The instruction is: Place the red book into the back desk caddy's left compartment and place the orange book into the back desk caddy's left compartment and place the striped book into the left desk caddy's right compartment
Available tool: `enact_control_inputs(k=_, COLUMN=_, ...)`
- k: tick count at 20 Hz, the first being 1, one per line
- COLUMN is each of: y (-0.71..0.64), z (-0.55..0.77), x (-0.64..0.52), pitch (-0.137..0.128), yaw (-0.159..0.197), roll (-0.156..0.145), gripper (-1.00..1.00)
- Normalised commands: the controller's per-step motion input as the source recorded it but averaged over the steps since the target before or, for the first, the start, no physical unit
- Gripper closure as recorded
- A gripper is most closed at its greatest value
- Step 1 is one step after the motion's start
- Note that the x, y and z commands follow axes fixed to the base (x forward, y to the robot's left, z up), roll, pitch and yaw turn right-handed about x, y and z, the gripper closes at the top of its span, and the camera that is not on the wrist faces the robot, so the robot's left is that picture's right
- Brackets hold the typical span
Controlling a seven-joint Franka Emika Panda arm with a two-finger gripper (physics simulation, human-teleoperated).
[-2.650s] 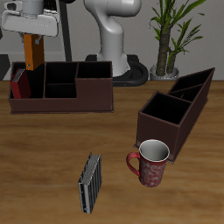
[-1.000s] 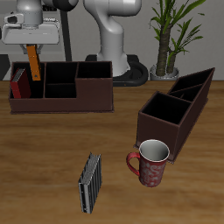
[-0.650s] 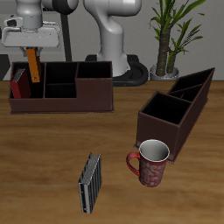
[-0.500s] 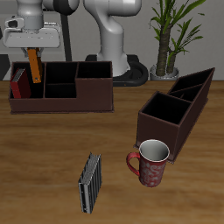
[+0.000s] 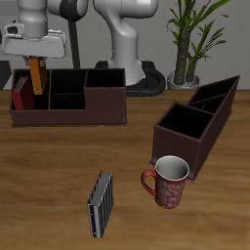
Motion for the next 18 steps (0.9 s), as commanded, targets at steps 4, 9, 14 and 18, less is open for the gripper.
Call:
enact_control_inputs(k=4, y=0.01, z=-0.26, x=0.06, pitch=0.036, yaw=-0.018, roll=-0.002, gripper=1.00)
enact_control_inputs(k=9, y=-0.03, z=-0.25, x=0.06, pitch=0.061, yaw=-0.060, roll=-0.005, gripper=1.00)
enact_control_inputs(k=14, y=-0.10, z=-0.25, x=0.10, pitch=0.084, yaw=-0.050, roll=-0.031, gripper=1.00)
enact_control_inputs(k=18, y=-0.02, z=-0.19, x=0.06, pitch=0.033, yaw=0.017, roll=-0.002, gripper=1.00)
